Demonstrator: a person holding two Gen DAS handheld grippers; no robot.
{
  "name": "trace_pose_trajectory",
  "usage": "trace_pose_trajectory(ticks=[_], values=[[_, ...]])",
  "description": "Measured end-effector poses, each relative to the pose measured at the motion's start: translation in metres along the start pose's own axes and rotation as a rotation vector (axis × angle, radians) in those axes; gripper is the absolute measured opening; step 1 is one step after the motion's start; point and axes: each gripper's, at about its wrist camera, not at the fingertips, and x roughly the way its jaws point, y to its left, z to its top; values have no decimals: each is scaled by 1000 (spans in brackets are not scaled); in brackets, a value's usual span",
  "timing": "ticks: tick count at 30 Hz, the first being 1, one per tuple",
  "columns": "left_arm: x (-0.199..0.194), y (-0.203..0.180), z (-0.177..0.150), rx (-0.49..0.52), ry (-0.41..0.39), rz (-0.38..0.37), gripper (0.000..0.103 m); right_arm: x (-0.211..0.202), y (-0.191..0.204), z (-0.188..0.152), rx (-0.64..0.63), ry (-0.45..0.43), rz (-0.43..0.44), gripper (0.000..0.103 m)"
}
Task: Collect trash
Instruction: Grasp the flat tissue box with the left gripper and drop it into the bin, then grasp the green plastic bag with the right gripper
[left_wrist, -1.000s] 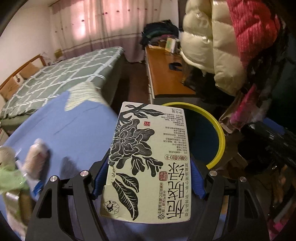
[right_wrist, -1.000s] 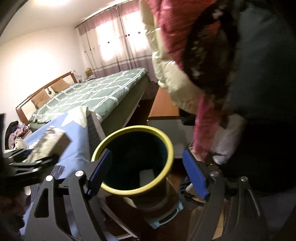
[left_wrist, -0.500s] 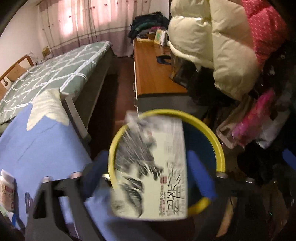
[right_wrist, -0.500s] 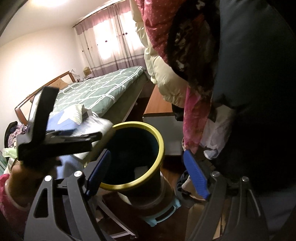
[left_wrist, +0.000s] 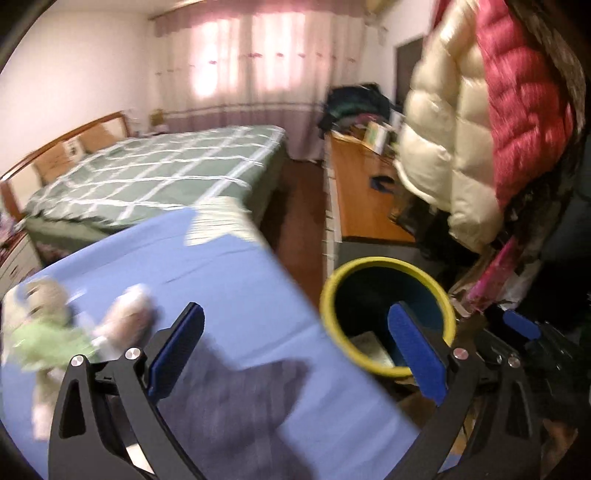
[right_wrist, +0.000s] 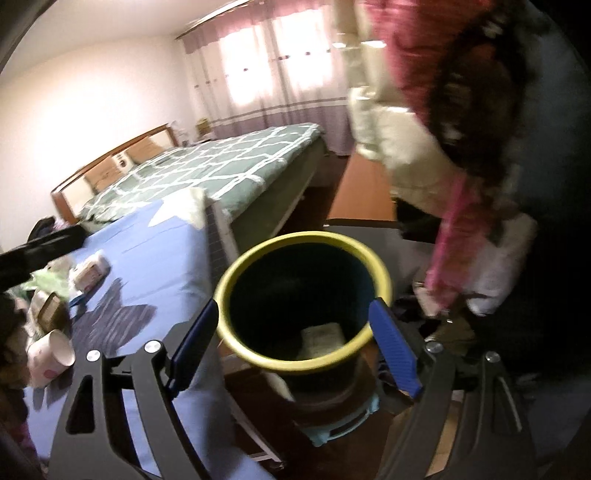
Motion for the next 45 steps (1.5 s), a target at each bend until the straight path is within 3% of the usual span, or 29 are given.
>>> trace_pose_trajectory(ticks=[8,16,23,27,31,34,40,42,45], values=[[-98,130,-60,-221,-64,213,98,17,78,-7,-136,51,127,80],[-179,229,-118,-391,-125,437,98,25,188,-15,-295,83,342,80],[-214,262,-140,-436,-167,511,98,23,289,-14,-449,87,528,80],[-215,268,-145,-440,-164,515,98,24,342,-10,-547,70,573,80],[-210,270,-147,-448,-148,505,98,38,392,-4,-646,99,564,77],[-205,271,-148,-456,-137,498,98,53,416,-2,-680,149,560,71],[-195,274,-150,-465,-126,485,98,86,441,-1,-714,235,533,47],[-192,275,-151,-469,-121,481,98,91,444,0,-713,240,529,29],[-189,277,-152,-476,-116,475,98,89,436,3,-699,220,531,15]])
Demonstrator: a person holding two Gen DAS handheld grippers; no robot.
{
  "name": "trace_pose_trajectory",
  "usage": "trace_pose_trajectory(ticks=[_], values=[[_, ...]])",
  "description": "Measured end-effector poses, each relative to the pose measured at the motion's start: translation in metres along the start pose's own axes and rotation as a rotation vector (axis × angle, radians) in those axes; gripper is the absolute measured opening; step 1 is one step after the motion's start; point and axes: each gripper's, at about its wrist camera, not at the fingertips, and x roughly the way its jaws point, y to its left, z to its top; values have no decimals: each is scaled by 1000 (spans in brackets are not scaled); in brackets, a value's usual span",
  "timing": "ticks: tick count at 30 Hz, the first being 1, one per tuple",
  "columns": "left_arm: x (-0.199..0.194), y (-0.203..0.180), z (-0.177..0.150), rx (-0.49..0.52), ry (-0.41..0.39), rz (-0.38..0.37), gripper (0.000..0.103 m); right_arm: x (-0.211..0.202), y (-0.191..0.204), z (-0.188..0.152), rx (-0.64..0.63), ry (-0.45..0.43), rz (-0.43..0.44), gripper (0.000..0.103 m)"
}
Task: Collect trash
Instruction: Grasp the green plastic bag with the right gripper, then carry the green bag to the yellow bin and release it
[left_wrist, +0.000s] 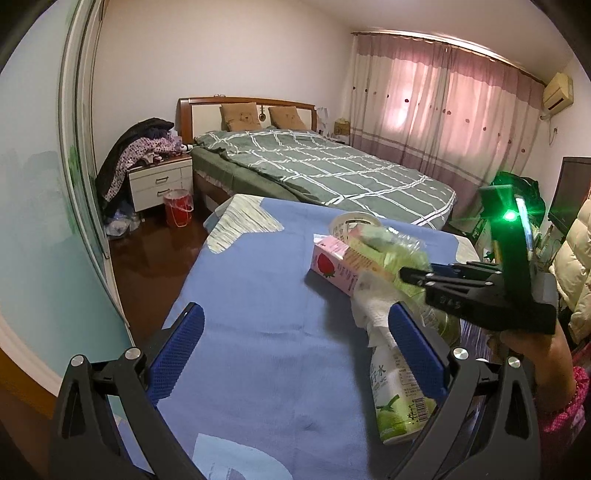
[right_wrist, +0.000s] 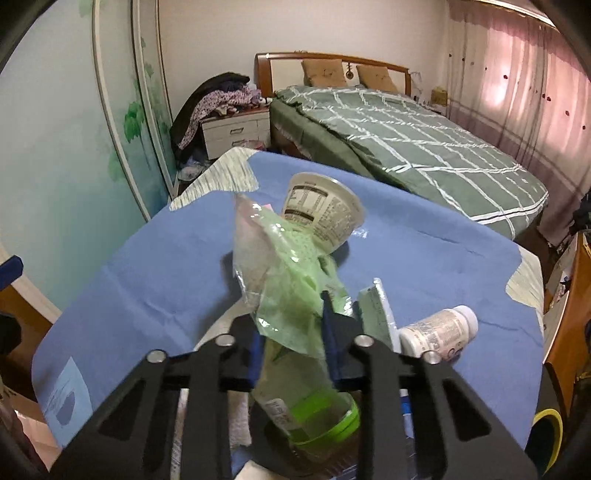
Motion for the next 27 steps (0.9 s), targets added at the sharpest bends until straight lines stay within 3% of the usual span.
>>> trace_pose_trajectory(ticks=[6,18,27], values=[[7,-6,-3,4,11,-9,98,-22,-10,0,27,-88,-4,7],[4,-26,-7,38,9,-37,98,-89,-52,-3,148,-258,-40,6],[12,-45,-14,76,42,-77,98,-143,-106,-68,323,-330,-177,6]])
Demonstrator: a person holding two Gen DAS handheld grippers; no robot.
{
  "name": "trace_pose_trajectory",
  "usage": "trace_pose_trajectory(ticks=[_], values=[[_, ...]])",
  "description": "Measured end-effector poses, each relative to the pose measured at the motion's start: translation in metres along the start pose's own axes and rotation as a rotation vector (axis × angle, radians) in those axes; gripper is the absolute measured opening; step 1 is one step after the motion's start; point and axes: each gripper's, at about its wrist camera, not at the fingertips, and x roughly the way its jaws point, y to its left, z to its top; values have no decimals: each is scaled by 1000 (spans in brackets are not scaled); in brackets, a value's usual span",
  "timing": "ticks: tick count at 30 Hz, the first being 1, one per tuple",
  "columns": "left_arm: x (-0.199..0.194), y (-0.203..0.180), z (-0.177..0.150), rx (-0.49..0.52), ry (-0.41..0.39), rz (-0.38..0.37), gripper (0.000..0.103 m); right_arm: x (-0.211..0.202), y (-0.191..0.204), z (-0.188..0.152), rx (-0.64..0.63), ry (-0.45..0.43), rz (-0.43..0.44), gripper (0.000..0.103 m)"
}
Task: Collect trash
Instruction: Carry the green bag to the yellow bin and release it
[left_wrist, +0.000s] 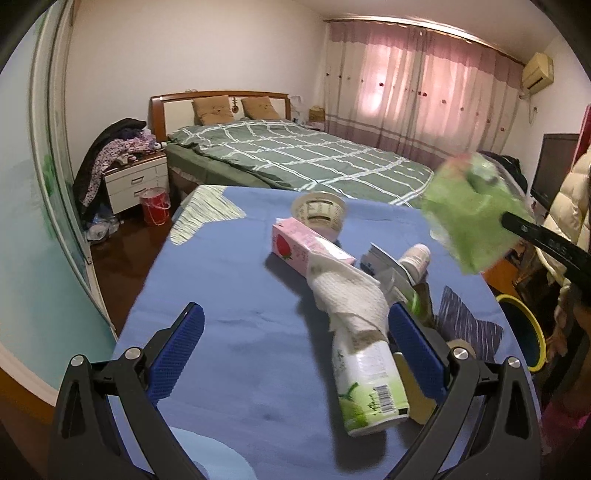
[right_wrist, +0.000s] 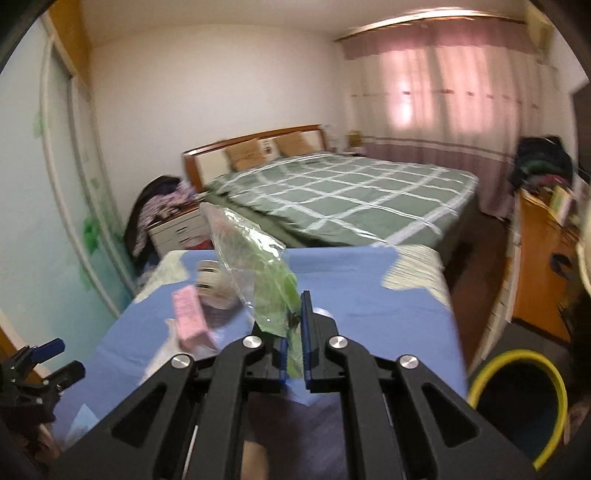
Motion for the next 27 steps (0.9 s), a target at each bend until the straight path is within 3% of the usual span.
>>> trace_pose_trajectory(ticks=[10,15,25,27], values=[[14,-28,-6,44,35,-30,98,-57,-118,-50,225,-45,-317,6],[19,-38,-7,64,48,-31,98,-56,-158,-73,301,-15,-425,6],[30,-47,-8,79,81,-23,98,-38,-200,-96,386,68,-517,9],[32,-49,-9,82,86,-24,98,-37,-205,-98,402,73,-518,20]])
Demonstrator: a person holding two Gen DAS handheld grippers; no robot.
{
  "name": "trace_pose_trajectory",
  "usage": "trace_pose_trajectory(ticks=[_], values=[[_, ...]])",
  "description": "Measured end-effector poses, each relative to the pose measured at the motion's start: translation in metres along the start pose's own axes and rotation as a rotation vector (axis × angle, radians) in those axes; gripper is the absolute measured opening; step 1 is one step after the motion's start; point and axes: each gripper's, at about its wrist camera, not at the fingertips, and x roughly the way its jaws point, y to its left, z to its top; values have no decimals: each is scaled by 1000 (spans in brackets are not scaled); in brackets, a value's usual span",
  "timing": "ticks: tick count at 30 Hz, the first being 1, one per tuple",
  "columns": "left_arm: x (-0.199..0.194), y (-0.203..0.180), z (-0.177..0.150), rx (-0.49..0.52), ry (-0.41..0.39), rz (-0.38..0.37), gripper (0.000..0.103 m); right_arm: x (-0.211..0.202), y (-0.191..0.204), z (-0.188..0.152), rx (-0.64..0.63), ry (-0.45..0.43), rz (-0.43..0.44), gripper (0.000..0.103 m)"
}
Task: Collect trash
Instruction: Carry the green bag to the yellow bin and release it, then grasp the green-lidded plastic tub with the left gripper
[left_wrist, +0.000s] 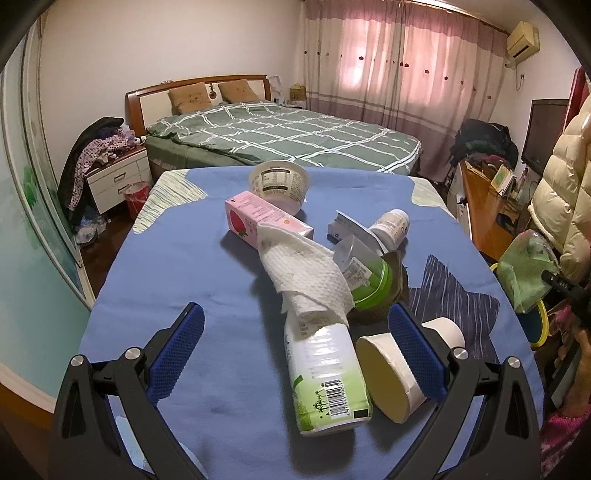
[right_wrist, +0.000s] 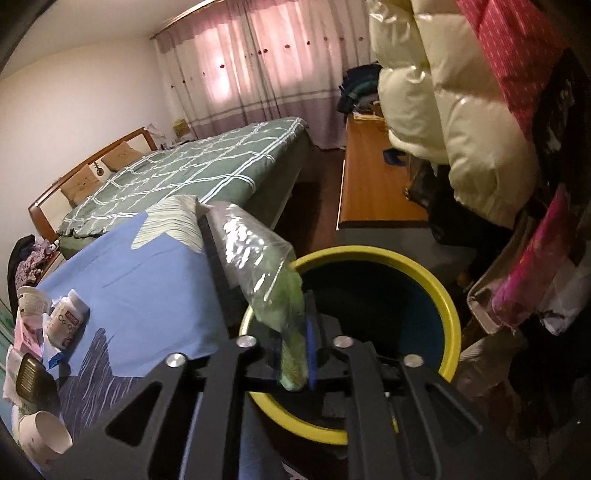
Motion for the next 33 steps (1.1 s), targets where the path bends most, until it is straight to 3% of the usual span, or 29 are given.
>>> trace_pose_trajectory(ticks=[3,12,23,33], values=[[2,-1,0,2,4,1,98,1,-3,-1,8,-8,-9,36],[10,2,-2,-1,23,19,98,-6,-4,0,8,-23,16,37],[31,4,-18,30,100,45,98,-8,2,0,1,-18,32,38],[30,5,-42,32,144,7,94,-9,9,-1,-13,-16,54,40]])
